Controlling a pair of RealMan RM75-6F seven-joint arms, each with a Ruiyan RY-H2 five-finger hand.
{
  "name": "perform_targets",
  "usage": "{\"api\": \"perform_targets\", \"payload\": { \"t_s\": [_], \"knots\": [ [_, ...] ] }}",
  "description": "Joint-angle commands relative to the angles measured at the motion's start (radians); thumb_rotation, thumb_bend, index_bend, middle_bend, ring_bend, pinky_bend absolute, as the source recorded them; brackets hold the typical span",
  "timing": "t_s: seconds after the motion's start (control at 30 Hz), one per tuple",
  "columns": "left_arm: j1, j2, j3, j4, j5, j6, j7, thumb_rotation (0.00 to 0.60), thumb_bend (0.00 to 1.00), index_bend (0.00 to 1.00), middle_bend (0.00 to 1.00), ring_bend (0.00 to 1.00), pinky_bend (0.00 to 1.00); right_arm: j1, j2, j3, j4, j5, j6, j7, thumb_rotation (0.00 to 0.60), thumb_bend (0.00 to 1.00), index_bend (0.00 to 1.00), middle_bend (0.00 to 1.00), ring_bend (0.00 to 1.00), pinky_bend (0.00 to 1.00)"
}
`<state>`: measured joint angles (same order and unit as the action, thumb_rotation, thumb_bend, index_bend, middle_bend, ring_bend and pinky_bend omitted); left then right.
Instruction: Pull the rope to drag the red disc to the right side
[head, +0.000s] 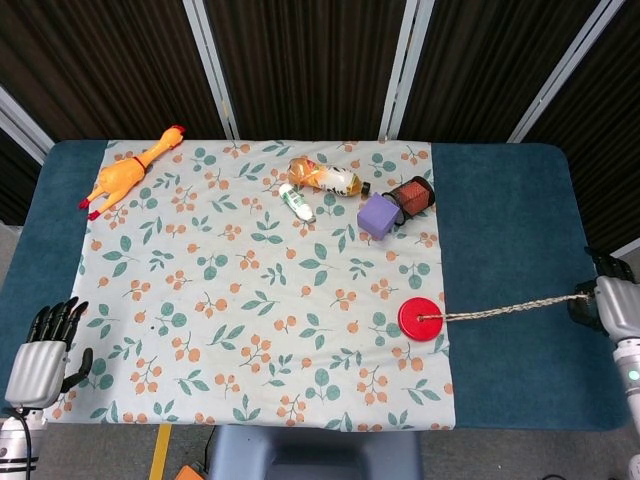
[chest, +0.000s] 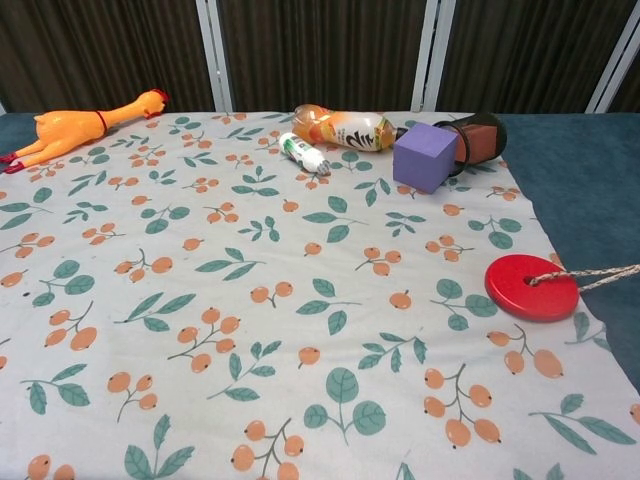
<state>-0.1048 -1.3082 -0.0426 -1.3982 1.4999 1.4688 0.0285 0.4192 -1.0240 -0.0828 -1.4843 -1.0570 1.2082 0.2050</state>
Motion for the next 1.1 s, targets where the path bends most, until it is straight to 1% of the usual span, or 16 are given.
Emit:
{"api": "perform_targets", "payload": {
  "t_s": [0.03,0.1,0.2,0.33,0.37,0.4,0.5,0.57,0.6,0.63,0.7,0.73,0.77,0.8,0.97,1.1],
  "knots": [
    [0.0,-0.001,0.0,0.0,-0.001,0.001,0.002,0.588,0.52,0.0,0.02,0.0,0.03,0.004,-0.004,0.031,-0.039,-0.086,0.007,0.014,0.6,1.0,1.0,0.15,0.0,0.0],
    [0.0,-0.002,0.0,-0.001,-0.002,0.003,0.005,0.589,0.52,0.0,0.02,0.0,0.03,0.016,-0.013,0.047,-0.073,-0.131,0.02,-0.014,0.6,1.0,1.0,0.15,0.0,0.0],
    [0.003,-0.001,0.0,-0.005,-0.002,0.008,0.011,0.587,0.52,0.0,0.02,0.0,0.03,0.066,-0.047,0.093,-0.188,-0.216,0.042,-0.122,0.6,1.0,1.0,0.16,0.0,0.0],
    [0.007,0.003,0.0,-0.011,-0.004,0.015,0.016,0.594,0.53,0.0,0.02,0.0,0.03,0.112,-0.11,0.164,-0.286,-0.238,0.065,-0.238,0.6,1.0,1.0,0.17,0.0,0.0],
    [0.009,0.003,0.001,-0.012,-0.004,0.017,0.018,0.595,0.53,0.0,0.02,0.0,0.03,0.119,-0.129,0.178,-0.294,-0.229,0.068,-0.268,0.6,0.97,0.96,0.18,0.0,0.0],
    [0.01,0.004,0.001,-0.012,-0.005,0.018,0.019,0.595,0.53,0.0,0.02,0.0,0.03,0.131,-0.147,0.189,-0.304,-0.21,0.054,-0.31,0.6,0.93,0.9,0.18,0.0,0.0],
    [0.012,0.002,0.001,-0.011,-0.007,0.022,0.019,0.594,0.52,0.0,0.02,0.0,0.03,0.164,-0.171,0.208,-0.328,-0.158,-0.001,-0.387,0.6,0.63,0.43,0.1,0.0,0.0],
    [0.013,0.0,0.002,-0.01,-0.007,0.022,0.021,0.593,0.52,0.0,0.02,0.0,0.03,0.178,-0.183,0.217,-0.337,-0.13,-0.025,-0.423,0.6,0.48,0.17,0.04,0.0,0.0],
    [0.013,0.0,0.002,-0.01,-0.007,0.023,0.021,0.594,0.52,0.0,0.02,0.0,0.03,0.183,-0.184,0.219,-0.341,-0.118,-0.034,-0.437,0.6,0.41,0.11,0.02,0.0,0.0],
    [0.013,0.0,0.002,-0.01,-0.007,0.023,0.022,0.595,0.52,0.0,0.02,0.0,0.03,0.184,-0.184,0.22,-0.344,-0.113,-0.036,-0.443,0.6,0.39,0.09,0.02,0.0,0.0],
    [0.014,-0.001,0.003,-0.01,-0.006,0.023,0.022,0.594,0.52,0.0,0.02,0.0,0.03,0.188,-0.184,0.221,-0.349,-0.101,-0.045,-0.455,0.6,0.23,0.03,0.0,0.0,0.0],
    [0.014,-0.001,0.004,-0.01,-0.006,0.023,0.023,0.594,0.52,0.0,0.02,0.0,0.03,0.196,-0.178,0.216,-0.357,-0.08,-0.07,-0.476,0.6,0.1,0.0,0.0,0.0,0.0],
    [0.015,-0.001,0.004,-0.01,-0.006,0.024,0.023,0.595,0.52,0.0,0.02,0.0,0.03,0.208,-0.165,0.212,-0.375,-0.045,-0.106,-0.502,0.6,0.03,0.0,0.0,0.0,0.0],
    [0.015,-0.002,0.004,-0.009,-0.006,0.025,0.022,0.596,0.52,0.0,0.02,0.0,0.03,0.217,-0.154,0.213,-0.391,-0.016,-0.129,-0.52,0.6,0.0,0.0,0.0,0.0,0.0],
    [0.013,0.0,0.002,-0.008,-0.003,0.027,0.018,0.591,0.53,0.0,0.02,0.0,0.03,0.201,-0.143,0.205,-0.408,-0.029,-0.124,-0.51,0.6,0.0,0.0,0.0,0.0,0.0],
    [0.013,0.0,0.002,-0.01,0.001,0.03,0.016,0.596,0.53,0.0,0.02,0.0,0.03,0.142,-0.122,0.185,-0.409,-0.1,-0.048,-0.472,0.6,0.0,0.0,0.0,0.0,0.0]
  ]
}}
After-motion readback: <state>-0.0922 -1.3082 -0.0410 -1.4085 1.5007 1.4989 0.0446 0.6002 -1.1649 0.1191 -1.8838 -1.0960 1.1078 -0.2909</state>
